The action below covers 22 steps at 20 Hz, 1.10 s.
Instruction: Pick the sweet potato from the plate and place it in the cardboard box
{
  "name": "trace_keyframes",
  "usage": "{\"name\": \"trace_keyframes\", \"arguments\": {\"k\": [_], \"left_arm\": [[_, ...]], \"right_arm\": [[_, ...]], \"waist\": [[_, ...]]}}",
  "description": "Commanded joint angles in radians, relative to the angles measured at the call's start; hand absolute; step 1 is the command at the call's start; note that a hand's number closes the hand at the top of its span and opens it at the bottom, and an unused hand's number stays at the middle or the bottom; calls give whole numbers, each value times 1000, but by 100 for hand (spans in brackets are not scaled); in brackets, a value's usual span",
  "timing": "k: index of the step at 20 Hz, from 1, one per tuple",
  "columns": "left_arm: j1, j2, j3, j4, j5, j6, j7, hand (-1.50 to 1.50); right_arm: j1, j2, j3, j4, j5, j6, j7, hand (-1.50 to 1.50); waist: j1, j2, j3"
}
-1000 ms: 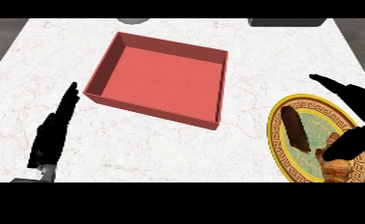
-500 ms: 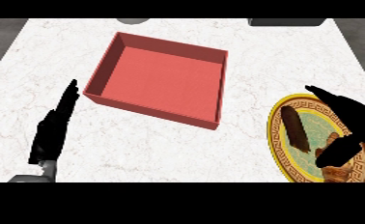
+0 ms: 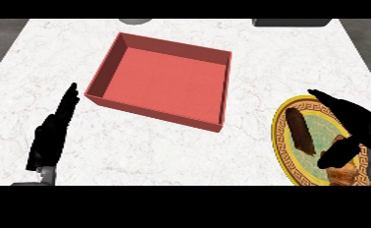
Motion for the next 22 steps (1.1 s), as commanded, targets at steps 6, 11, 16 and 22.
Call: {"name": "trace_keyframes", "arguments": {"k": [6, 11, 16, 22], "left_arm": [[-74, -52, 49, 69, -59, -28, 14, 0], [-1, -56, 66, -12, -61, -84, 10, 0], [-45, -92, 83, -14, -96, -68, 30, 0], [3, -71, 101, -86, -81, -119, 75, 0]], "right_arm": [[39, 76, -55, -10, 85, 8, -57, -150], [49, 139, -45, -32, 146, 24, -35, -150], [-23, 154, -86, 87, 188, 18, -100, -150], [18, 198, -28, 140, 275, -46, -141, -150]], "waist": [[-5, 0, 0], [-2, 0, 0], [0, 0, 0], [2, 0, 0]]}}
